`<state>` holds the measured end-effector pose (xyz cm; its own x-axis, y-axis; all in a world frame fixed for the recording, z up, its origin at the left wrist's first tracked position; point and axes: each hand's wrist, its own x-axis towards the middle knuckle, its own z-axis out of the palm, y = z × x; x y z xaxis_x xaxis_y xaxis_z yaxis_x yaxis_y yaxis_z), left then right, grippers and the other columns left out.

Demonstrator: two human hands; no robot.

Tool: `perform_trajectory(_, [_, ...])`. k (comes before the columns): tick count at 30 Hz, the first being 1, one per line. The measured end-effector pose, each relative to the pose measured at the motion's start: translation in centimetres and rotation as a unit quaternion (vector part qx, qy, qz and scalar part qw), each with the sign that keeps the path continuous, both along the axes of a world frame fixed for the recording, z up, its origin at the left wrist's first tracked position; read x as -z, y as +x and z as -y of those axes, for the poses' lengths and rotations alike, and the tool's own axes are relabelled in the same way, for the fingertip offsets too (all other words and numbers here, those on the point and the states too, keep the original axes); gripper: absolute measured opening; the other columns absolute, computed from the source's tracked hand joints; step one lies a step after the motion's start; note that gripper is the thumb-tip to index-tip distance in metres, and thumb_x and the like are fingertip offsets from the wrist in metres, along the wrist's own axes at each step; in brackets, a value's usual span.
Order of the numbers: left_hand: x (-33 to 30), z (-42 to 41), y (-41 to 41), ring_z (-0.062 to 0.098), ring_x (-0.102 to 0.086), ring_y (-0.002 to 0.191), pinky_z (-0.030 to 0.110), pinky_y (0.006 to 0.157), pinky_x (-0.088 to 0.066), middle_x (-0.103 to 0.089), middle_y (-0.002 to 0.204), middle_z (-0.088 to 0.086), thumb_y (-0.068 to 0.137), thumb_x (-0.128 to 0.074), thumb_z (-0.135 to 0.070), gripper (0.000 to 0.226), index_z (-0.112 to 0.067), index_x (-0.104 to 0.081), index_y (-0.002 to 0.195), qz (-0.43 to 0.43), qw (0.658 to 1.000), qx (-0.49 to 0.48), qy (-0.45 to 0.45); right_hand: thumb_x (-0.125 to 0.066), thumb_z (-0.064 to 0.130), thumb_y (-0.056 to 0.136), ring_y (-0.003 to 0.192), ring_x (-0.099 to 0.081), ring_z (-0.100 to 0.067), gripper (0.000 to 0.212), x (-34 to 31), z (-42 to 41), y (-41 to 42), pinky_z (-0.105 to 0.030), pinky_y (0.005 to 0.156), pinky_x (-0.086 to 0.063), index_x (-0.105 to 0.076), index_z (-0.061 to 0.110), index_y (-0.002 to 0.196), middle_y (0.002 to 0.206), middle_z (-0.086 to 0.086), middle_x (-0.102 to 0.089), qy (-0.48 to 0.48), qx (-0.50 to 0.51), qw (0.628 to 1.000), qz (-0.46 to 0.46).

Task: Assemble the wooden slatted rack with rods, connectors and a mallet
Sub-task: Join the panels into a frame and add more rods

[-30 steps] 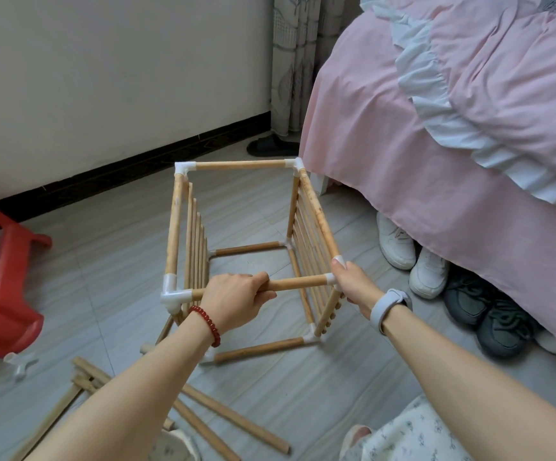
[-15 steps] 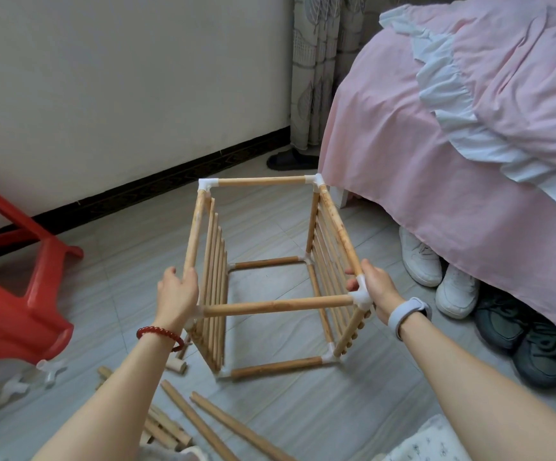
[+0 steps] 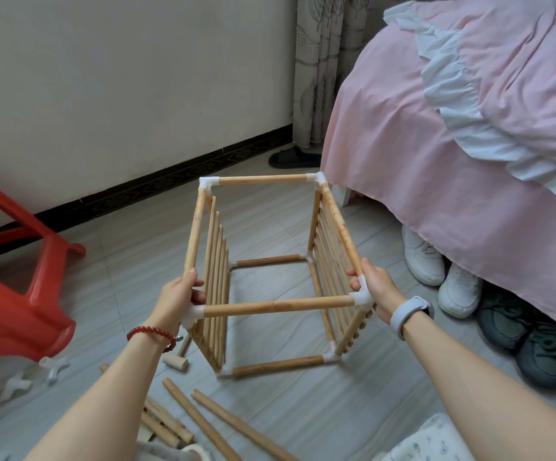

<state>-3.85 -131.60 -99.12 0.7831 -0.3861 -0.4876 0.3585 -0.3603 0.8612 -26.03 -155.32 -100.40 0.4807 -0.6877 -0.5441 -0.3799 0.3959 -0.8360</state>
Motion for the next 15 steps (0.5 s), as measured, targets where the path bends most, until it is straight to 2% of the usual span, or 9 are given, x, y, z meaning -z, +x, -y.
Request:
perform_trajectory(4, [0.0, 0.4, -0.2, 0.016, -0.042, 0.053, 0.027, 0.054, -0.039, -0.045, 0.059, 0.003, 0.101, -0.041, -0.033, 0.03, -0.012, -0.049, 0.081, 0.013, 1.0, 0.004, 0.008, -0.025, 0.038, 0.102, 0.054, -0.042, -0.013, 0.042, 0.0, 0.1, 0.0, -0.026, 0.055, -0.039, -0.055, 0.011, 0.091, 0.06, 0.001, -0.045, 0.0, 0.002, 1.0, -0.002])
perform_trajectory(6, [0.0, 0.6, -0.2, 0.016, -0.041, 0.054, 0.027, 0.055, -0.038, -0.043, 0.06, 0.003, 0.101, -0.041, -0.034, 0.031, -0.011, -0.05, 0.081, 0.01, 1.0, 0.0, 0.005, -0.024, 0.036, 0.102, 0.061, -0.047, -0.015, 0.042, 0.0, 0.0, 0.1, -0.028, 0.061, -0.04, -0.056, 0.008, 0.099, 0.065, -0.001, -0.049, -0.052, -0.007, 0.998, -0.03])
perform_trajectory(8, [-0.1, 0.7, -0.2, 0.016, -0.04, 0.054, 0.028, 0.055, -0.037, -0.043, 0.06, 0.003, 0.101, -0.04, -0.036, 0.033, -0.011, -0.051, 0.082, 0.007, 1.0, -0.006, 0.002, -0.025, 0.033, 0.103, 0.076, -0.052, -0.018, 0.041, -0.1, -0.1, 0.0, -0.03, 0.07, -0.041, -0.054, 0.006, 0.112, 0.082, -0.006, -0.056, -0.153, -0.032, 0.984, -0.088])
perform_trajectory(10, [-0.2, 0.7, -0.2, 0.015, -0.041, 0.055, 0.026, 0.054, -0.037, -0.044, 0.061, 0.003, 0.101, -0.039, -0.035, 0.032, -0.011, -0.052, 0.085, 0.026, 1.0, 0.006, 0.009, -0.03, 0.03, 0.102, 0.092, -0.051, -0.019, 0.036, -0.3, -0.3, -0.1, -0.031, 0.077, -0.04, -0.049, 0.008, 0.123, 0.109, -0.009, -0.054, -0.295, -0.076, 0.939, -0.163])
perform_trajectory(12, [-0.1, 0.5, -0.5, 0.015, -0.044, 0.059, 0.025, 0.056, -0.038, -0.048, 0.066, 0.004, 0.1, -0.041, -0.032, 0.027, -0.008, -0.053, 0.094, 0.084, 0.995, 0.038, 0.048, -0.036, 0.028, 0.099, 0.108, -0.047, -0.019, 0.035, -1.0, -1.0, -0.1, -0.034, 0.09, -0.038, -0.046, 0.014, 0.13, 0.125, -0.006, -0.046, -0.443, -0.11, 0.864, -0.212])
perform_trajectory(14, [0.3, 0.3, -0.7, 0.016, -0.047, 0.064, 0.026, 0.058, -0.04, -0.051, 0.071, 0.005, 0.099, -0.043, -0.03, 0.026, -0.005, -0.053, 0.099, 0.146, 0.984, 0.053, 0.091, -0.038, 0.03, 0.098, 0.115, -0.046, -0.016, 0.036, -1.8, -2.1, 0.3, -0.035, 0.099, -0.034, -0.048, 0.017, 0.13, 0.125, -0.001, -0.049, -0.554, -0.159, 0.8, -0.17])
perform_trajectory(15, [0.4, 0.3, -0.8, 0.018, -0.049, 0.066, 0.027, 0.059, -0.041, -0.052, 0.072, 0.006, 0.099, -0.043, -0.03, 0.027, -0.005, -0.053, 0.097, 0.162, 0.98, 0.053, 0.101, -0.038, 0.033, 0.098, 0.115, -0.047, -0.014, 0.037, -2.3, -3.0, 0.7, -0.036, 0.102, -0.034, -0.048, 0.019, 0.131, 0.123, 0.002, -0.053, -0.576, -0.212, 0.778, -0.136])
